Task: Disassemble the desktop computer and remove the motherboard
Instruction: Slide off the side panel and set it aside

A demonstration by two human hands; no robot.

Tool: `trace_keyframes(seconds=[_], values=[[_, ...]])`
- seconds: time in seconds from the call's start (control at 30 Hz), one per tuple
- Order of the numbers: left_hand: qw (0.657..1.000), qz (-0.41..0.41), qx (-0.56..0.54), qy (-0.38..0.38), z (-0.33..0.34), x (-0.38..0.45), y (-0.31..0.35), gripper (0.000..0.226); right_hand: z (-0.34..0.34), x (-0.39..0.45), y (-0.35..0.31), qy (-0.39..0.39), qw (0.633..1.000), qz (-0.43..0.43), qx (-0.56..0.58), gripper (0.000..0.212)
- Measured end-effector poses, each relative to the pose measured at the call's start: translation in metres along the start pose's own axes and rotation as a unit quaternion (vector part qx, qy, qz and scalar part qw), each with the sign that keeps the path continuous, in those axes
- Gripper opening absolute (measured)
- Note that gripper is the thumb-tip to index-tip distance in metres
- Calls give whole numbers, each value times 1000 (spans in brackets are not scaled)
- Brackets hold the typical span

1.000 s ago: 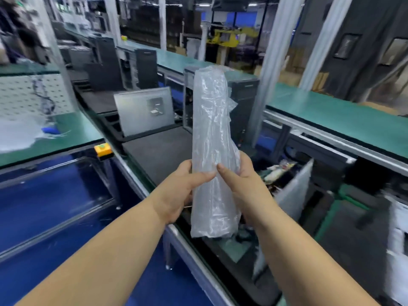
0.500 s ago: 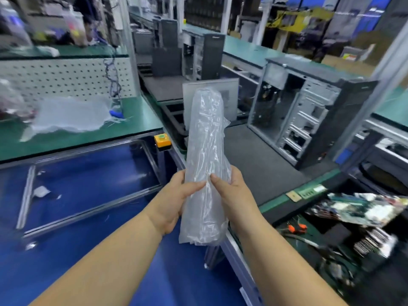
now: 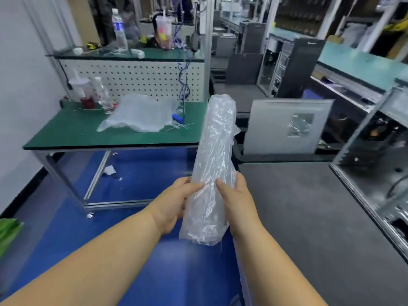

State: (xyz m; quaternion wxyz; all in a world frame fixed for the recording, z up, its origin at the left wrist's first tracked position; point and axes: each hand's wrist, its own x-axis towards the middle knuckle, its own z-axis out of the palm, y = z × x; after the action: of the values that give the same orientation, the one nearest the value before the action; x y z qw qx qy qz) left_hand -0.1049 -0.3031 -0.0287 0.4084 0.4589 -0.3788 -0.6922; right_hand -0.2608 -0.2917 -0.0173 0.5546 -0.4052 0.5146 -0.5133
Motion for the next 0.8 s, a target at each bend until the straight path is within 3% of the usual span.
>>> trace_keyframes(seconds=[0.27,0.43,0.8], values=[[998,16,-63,16,-7,71,32,40,-4,76,-21,-56,998,-2,-20,41],[996,22,-80,17,-33,125,57,39,11,123,-27,-69,997,-8,-36,46],[997,37,-40,55,-193,249,129,58,150,281,-19,-57,991,33,-120,38]])
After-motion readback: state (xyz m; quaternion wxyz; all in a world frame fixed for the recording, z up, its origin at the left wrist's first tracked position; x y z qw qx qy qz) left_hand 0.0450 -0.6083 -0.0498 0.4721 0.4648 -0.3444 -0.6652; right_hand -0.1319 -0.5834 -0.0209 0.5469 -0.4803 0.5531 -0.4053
